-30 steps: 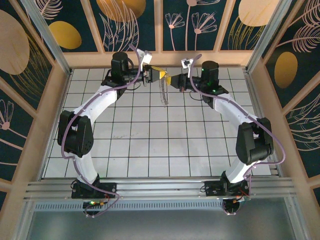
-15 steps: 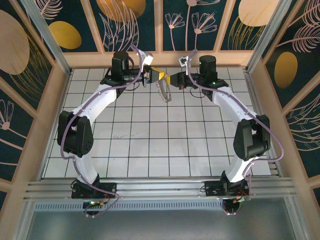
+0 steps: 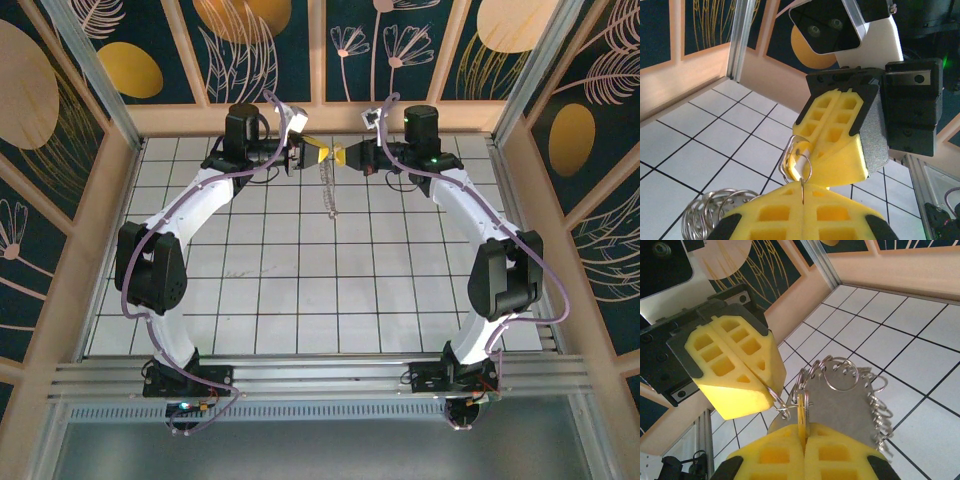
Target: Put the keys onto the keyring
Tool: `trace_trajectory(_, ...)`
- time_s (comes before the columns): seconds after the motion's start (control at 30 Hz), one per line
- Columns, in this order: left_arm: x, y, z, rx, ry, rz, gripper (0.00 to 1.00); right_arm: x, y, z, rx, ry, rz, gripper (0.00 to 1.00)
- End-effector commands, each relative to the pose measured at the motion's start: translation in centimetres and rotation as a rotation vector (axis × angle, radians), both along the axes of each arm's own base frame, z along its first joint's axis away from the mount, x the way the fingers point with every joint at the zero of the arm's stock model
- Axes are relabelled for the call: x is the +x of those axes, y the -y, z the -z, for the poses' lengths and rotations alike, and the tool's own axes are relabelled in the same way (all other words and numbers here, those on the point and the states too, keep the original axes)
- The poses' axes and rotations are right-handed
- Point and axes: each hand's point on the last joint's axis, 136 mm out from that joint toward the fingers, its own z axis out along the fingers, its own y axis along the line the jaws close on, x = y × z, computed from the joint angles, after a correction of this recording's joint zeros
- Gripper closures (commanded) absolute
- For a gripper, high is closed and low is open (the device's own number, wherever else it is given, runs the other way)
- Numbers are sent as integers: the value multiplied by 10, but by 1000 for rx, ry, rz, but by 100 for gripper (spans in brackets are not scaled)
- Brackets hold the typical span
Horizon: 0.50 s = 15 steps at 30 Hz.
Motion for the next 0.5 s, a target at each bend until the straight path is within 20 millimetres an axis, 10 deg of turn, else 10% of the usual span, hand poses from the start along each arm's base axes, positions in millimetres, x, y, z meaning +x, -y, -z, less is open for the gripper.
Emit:
trace_trajectory(0.0,-8,2,-25,-25,69,36,100,2,1,-16,9,51,-11,100)
trace_trajectory(0.47,-8,3,-27,-32,66,38,100,-10,-19,8,0,11,-71,100)
